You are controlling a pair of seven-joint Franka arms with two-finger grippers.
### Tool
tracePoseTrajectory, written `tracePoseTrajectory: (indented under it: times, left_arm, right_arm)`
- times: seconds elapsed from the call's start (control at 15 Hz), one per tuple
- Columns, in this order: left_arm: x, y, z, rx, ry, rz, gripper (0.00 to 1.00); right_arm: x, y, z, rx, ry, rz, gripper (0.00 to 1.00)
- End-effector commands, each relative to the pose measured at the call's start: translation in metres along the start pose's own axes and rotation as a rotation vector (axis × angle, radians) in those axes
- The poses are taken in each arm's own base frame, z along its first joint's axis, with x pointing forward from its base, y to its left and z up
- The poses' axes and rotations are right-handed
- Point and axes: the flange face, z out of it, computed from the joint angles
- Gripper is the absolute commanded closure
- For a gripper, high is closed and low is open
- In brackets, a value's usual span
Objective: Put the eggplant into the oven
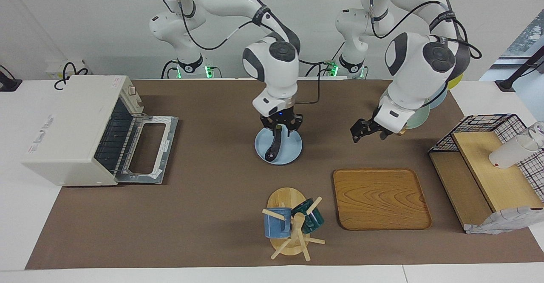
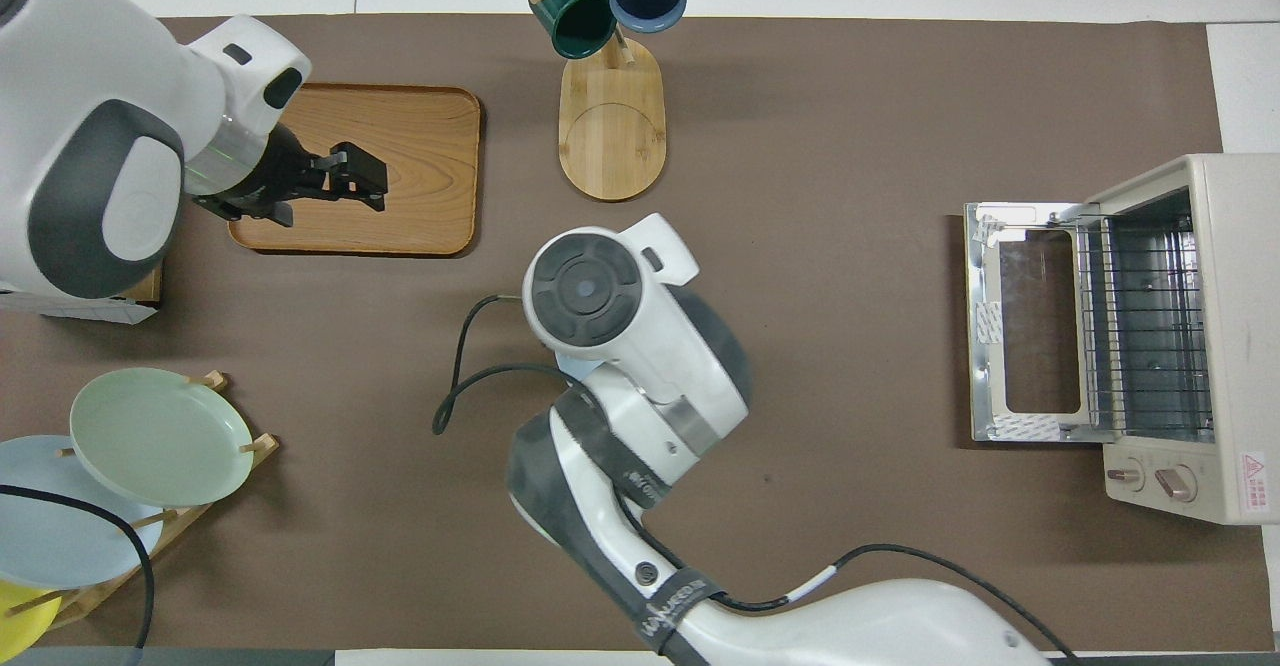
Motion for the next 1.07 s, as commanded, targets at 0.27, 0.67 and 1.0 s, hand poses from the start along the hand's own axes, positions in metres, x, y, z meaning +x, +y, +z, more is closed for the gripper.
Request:
tracePoseTrajectory:
  times: [0.27,0.67,1.0]
  left_arm:
    - [-0.024,-0.055,-0.062,0.060,0.009,0.079,0.00]
    - [-0.084,-0.064,-0.097,0.076,-0.011,0.074,0.00]
    - [-0.102,-0.063,-0.095,0.104,-0.118,0.102,0.00]
  right_arm:
    - [-0.030,-0.008,0.050,0.030,0.038,-0.033,0.45]
    - [-0.053,-0.008,0.064,0.047,0.043,-0.064,0.40]
    - [-0.060,0.002,0.074,0.053,0.052,-0.077,1.00]
